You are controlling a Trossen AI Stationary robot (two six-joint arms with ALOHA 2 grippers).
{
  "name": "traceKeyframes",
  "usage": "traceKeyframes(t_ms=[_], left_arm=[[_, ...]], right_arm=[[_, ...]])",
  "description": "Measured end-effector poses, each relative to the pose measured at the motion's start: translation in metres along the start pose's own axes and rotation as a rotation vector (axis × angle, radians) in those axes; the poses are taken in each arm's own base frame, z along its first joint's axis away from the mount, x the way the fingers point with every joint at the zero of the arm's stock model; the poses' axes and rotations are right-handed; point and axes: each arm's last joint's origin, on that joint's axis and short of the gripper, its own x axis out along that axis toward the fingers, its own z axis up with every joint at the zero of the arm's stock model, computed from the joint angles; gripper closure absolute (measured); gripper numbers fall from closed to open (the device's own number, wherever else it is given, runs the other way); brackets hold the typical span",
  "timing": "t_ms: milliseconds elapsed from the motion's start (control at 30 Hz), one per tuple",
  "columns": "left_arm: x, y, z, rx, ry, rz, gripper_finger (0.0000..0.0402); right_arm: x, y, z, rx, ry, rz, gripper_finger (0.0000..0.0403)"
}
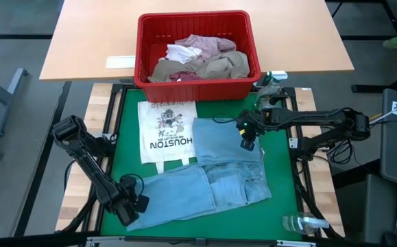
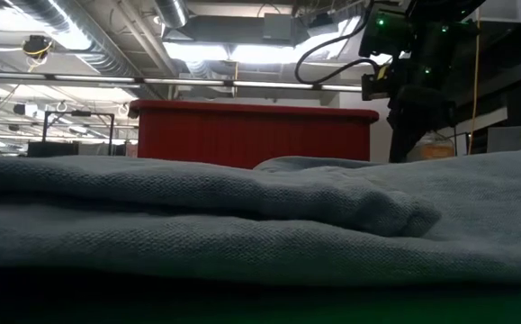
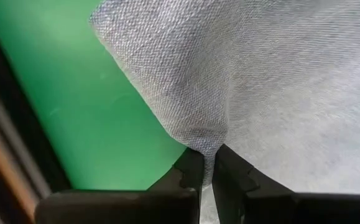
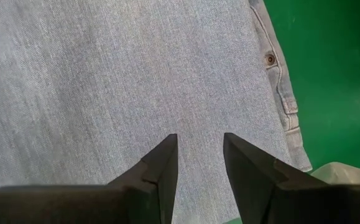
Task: Fold laundry
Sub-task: Fold the light blue pants
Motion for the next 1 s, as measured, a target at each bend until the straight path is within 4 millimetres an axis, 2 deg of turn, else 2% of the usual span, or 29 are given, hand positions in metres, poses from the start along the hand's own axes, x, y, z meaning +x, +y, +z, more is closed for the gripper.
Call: traceKeyframes(t_ms=[133,300,500,633,800,900,1000], left_arm=[[-0.022,-0.01,-0.005,-0.01,0.026,-0.026,0.039],[-0.052,-0.03,-0.008,0.003,0.089,-0.112,0.0393],[-0.096,-0.054,0.005,0.007,0.122,-0.19,0.0391],[-0.122,-0.075,0.022,-0.033,0.107,-0.32,0.0391],[-0.147,-0.103,0.056,-0.062,0.017,-0.522,0.039],[-0.155,-0.122,0.079,-0.037,-0.037,-0.657,0.039],[-0.154,-0.145,0.103,0.016,-0.089,-0.751,0.039]], right_arm=[[-0.007,-0.001,-0.002,-0.008,-0.023,0.002,0.0274],[-0.027,-0.004,-0.008,-0.008,-0.082,0.007,0.0274],[-0.057,-0.006,-0.019,-0.003,-0.191,0.079,0.0274],[-0.074,-0.007,-0.026,-0.005,-0.265,0.146,0.0274],[-0.088,-0.009,-0.035,-0.003,-0.324,0.156,0.0274],[-0.093,-0.01,-0.04,-0.005,-0.328,0.173,0.0274],[-0.097,-0.01,-0.045,-0.009,-0.331,0.198,0.0274]])
